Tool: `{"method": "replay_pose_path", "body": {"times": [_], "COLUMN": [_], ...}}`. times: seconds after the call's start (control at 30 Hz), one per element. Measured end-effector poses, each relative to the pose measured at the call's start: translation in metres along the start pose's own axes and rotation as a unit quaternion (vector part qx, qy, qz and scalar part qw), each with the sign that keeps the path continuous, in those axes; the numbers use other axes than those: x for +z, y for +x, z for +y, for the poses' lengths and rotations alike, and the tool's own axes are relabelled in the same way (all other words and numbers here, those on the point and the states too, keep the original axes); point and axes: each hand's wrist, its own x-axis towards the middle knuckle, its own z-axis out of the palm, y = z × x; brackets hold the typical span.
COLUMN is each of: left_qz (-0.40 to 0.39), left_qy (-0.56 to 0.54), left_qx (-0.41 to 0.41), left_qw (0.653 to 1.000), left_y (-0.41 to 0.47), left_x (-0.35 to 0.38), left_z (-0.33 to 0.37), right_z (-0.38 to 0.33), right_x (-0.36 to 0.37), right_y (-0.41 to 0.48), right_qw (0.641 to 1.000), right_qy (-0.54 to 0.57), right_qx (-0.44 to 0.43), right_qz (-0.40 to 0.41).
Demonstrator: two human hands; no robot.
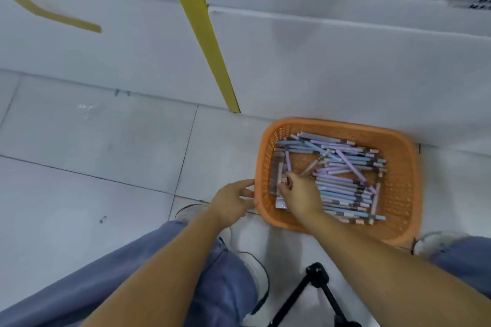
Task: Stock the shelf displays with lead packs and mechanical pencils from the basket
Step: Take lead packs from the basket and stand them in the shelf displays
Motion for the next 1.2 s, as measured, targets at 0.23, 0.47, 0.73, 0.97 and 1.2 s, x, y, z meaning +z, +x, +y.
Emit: {"method": "replay_pose_path", "body": {"times": [0.23,0.47,0.73,0.97,1.2], "left_qz": [-0.019,-0.016,0.01,0.096,-0.072], "left_qy": [-0.071,-0.064,-0.016,0.06,-0.137], "left_qx": [0.002,0.003,0.007,0.059,0.204], "left_qw": [0.997,0.998,1.0,0.992,0.967], "left_y": [0.002,0.002,-0.003,-0.023,-0.097], "left_x": [0.003,0.003,0.004,0.009,0.008], "left_z": [-0.008,-0.008,0.0,0.047,0.159], "right_z": [-0.004,-0.008,0.013,0.02,-0.042], "right_x": [0.016,0.019,-0.012,-0.107,-0.208], "right_y": [-0.006,-0.007,-0.019,-0.049,-0.107], "right_qw": [0.996,0.981,0.95,0.955,0.917], "right_qy": [0.059,0.176,0.286,0.295,0.371], "right_qx": [0.054,0.07,0.11,0.032,-0.145], "right_qz": [0.033,0.05,-0.056,-0.007,0.03]}}
